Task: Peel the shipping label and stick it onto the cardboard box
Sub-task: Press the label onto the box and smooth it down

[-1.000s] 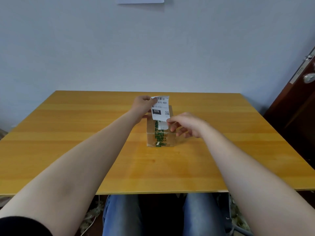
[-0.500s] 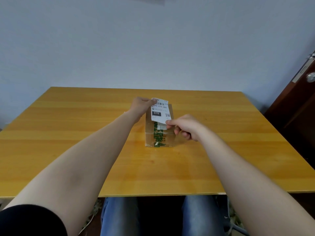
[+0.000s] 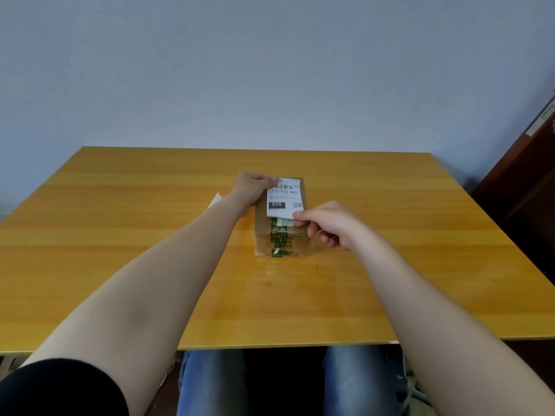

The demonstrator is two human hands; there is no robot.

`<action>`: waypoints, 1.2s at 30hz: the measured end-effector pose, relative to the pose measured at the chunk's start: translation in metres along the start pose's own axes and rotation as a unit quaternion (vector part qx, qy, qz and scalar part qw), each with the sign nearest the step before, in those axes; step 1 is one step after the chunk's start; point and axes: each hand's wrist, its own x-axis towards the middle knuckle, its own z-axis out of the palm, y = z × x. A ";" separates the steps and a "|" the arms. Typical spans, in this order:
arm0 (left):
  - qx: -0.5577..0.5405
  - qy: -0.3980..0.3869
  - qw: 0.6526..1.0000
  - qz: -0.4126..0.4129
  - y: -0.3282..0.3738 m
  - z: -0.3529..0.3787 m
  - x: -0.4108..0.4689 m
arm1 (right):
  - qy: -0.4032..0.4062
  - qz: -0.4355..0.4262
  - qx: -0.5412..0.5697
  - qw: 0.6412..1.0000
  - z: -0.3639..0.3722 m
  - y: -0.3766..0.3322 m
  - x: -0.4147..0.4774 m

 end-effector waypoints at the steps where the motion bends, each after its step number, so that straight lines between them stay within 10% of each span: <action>1: -0.019 0.007 1.000 -0.008 -0.002 0.000 0.002 | -0.005 -0.001 -0.001 1.000 0.000 0.001 0.000; 36: 0.015 0.010 0.999 0.034 -0.009 -0.008 0.026 | -0.016 -0.010 0.047 0.999 0.008 -0.002 -0.001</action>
